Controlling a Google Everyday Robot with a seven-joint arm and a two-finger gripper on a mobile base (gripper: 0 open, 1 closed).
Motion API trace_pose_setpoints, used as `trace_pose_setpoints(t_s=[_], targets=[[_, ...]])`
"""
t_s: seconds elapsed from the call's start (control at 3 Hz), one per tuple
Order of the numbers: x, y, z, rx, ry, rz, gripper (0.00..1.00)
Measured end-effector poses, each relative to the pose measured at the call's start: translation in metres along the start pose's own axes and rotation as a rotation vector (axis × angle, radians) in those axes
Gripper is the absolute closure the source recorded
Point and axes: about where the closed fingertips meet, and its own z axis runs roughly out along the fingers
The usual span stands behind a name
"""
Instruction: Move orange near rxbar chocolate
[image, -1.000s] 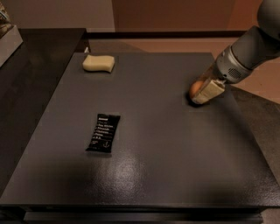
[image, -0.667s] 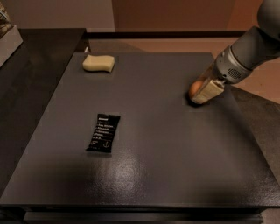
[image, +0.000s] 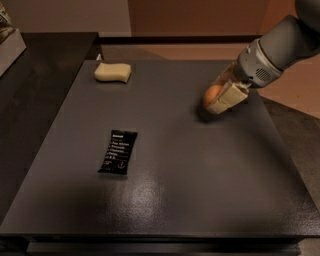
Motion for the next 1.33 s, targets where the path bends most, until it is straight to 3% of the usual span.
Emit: trace_pose_setpoints(t_s=[1.0,1.33], targets=[[-0.089,0.075,0.017,-0.148,-0.070,-0.197,1.00],[-0.089,0.075,0.017,-0.148,-0.069,-0.197,1.00]])
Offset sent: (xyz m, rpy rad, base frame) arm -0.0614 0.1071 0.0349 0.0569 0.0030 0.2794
